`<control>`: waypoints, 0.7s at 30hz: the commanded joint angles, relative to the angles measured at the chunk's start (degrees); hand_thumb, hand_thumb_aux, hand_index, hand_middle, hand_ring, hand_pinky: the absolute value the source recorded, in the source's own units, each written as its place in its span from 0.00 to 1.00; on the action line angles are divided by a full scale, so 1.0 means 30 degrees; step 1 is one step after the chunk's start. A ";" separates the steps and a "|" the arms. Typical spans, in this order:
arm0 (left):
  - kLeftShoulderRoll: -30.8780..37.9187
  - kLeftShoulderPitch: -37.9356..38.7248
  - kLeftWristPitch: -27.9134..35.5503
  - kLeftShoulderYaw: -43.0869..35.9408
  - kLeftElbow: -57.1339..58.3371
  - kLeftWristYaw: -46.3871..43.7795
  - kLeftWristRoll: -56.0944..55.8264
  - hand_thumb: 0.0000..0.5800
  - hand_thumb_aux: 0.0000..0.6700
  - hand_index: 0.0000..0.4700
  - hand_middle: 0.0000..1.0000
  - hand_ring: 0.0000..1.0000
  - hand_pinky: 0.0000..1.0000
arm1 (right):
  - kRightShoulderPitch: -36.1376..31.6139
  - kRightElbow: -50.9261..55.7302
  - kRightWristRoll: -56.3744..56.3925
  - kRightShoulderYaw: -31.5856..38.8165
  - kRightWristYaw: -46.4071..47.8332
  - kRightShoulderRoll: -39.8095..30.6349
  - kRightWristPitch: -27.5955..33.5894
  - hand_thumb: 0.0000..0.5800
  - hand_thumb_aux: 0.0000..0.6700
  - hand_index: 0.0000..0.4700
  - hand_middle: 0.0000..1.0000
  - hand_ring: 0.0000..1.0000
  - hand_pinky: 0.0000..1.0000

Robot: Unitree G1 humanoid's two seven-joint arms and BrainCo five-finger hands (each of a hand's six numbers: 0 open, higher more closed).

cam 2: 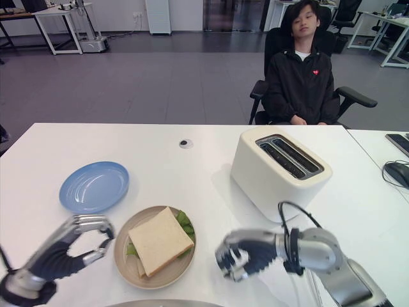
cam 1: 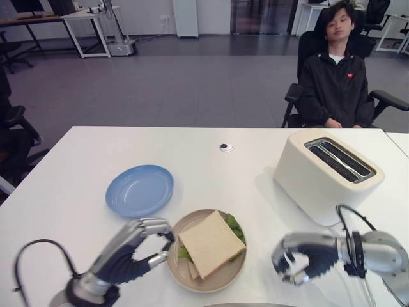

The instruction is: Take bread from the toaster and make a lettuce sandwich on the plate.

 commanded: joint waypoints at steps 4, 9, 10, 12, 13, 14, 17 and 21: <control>0.3041 0.0293 0.0388 -0.2012 0.5971 -0.4671 0.5256 1.00 1.00 1.00 1.00 1.00 1.00 | -0.0562 0.1945 -0.3693 0.3955 -0.0106 0.2012 0.1810 1.00 1.00 1.00 1.00 1.00 1.00; 0.0011 -0.4836 0.1597 -0.5463 0.7012 -0.3241 0.9421 1.00 1.00 1.00 1.00 1.00 1.00 | -0.1267 0.5583 -0.7195 0.5823 -0.3124 0.4731 0.2705 1.00 1.00 1.00 1.00 1.00 1.00; -0.0559 -0.5855 0.1753 -0.6010 0.7362 -0.2847 0.9915 1.00 1.00 1.00 1.00 1.00 1.00 | -0.1413 0.6169 -0.7347 0.5916 -0.3606 0.5067 0.2735 1.00 1.00 1.00 1.00 1.00 1.00; -0.2564 -0.8529 0.2095 -0.7356 0.8795 -0.2562 0.8663 1.00 1.00 1.00 1.00 1.00 1.00 | -0.2322 0.8435 -0.7132 0.5895 -0.4658 0.5969 0.2691 1.00 1.00 1.00 1.00 1.00 1.00; -0.3490 -1.0265 0.2411 -0.7960 1.0077 -0.2429 0.8547 1.00 1.00 1.00 1.00 1.00 1.00 | -0.3144 0.9902 -0.7138 0.5637 -0.5516 0.6575 0.2912 1.00 1.00 1.00 1.00 1.00 1.00; -0.4286 -1.1992 0.2819 -0.8342 1.1390 -0.2078 0.8716 1.00 1.00 1.00 1.00 1.00 1.00 | -0.4113 1.1443 -0.7311 0.5386 -0.6497 0.7122 0.3075 1.00 1.00 1.00 1.00 1.00 1.00; -0.5861 -1.6973 0.4043 -0.8886 1.5966 -0.0857 0.9537 1.00 1.00 1.00 1.00 1.00 1.00 | -0.7776 1.6627 -0.8067 0.4836 -1.0204 0.8551 0.3051 1.00 1.00 1.00 1.00 1.00 1.00; -0.7729 -2.2050 0.5190 -0.8888 2.2553 0.0366 0.8817 1.00 1.00 1.00 1.00 1.00 1.00 | -1.1515 2.0470 -0.8312 0.4933 -1.3312 0.9937 0.1448 1.00 1.00 1.00 1.00 1.00 1.00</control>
